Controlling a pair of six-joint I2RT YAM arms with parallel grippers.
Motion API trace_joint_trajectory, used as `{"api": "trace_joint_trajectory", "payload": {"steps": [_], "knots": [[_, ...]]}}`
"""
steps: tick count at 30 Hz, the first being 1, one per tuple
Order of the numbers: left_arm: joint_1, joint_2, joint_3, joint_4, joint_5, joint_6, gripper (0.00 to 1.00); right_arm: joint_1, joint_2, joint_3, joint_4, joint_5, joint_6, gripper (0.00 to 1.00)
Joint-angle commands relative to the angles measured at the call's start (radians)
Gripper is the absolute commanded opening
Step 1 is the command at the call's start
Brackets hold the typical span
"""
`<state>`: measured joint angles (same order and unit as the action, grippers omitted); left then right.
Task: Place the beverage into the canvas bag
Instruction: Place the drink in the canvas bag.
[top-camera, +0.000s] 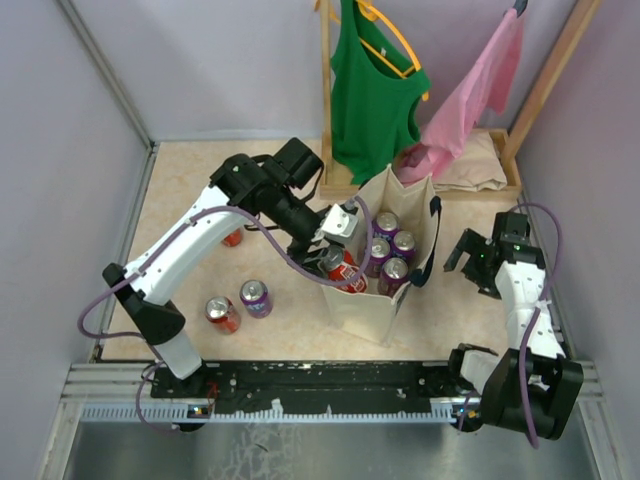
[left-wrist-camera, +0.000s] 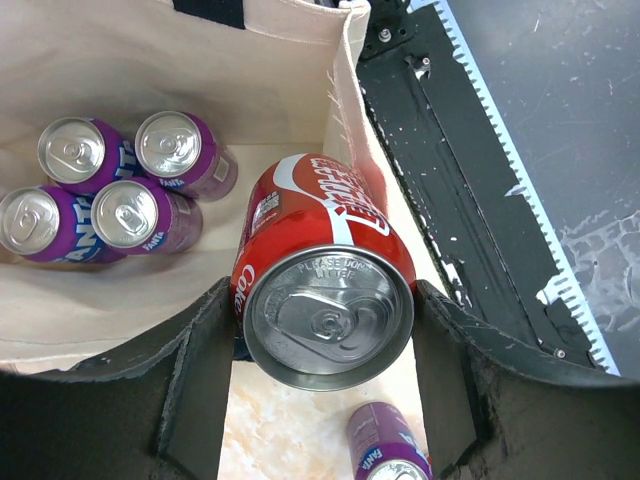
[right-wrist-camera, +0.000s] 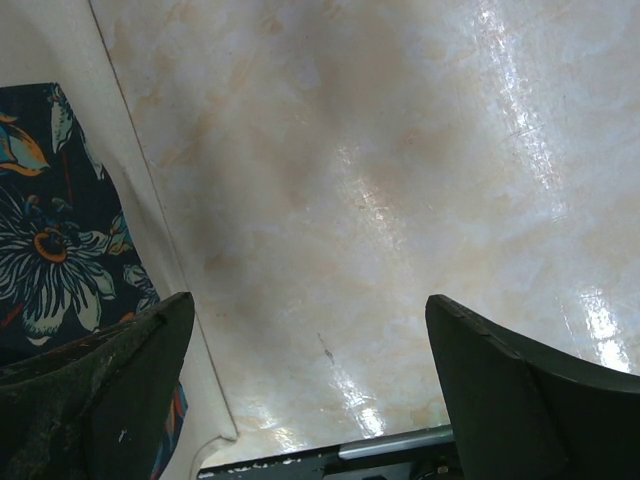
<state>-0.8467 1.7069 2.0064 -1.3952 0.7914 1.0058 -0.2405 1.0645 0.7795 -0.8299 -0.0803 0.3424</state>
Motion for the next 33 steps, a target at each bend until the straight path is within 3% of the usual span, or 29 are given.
{"api": "trace_joint_trajectory", "payload": {"steps": [1, 7, 17, 33], "knots": [[-0.004, -0.038, -0.019, -0.019, 0.107, 0.076, 0.0, -0.013, -0.007, 0.015, 0.015, 0.0, -0.006, 0.99], [-0.003, 0.008, -0.019, -0.017, 0.068, 0.151, 0.0, -0.013, -0.019, 0.062, -0.008, 0.022, -0.001, 0.99], [0.027, 0.16, 0.103, -0.018, -0.008, 0.178, 0.0, -0.013, 0.022, 0.34, -0.056, 0.076, -0.011, 0.99], [0.046, 0.359, 0.205, 0.003, -0.041, 0.165, 0.0, -0.013, 0.027, 0.31, -0.057, 0.067, 0.0, 0.99]]}}
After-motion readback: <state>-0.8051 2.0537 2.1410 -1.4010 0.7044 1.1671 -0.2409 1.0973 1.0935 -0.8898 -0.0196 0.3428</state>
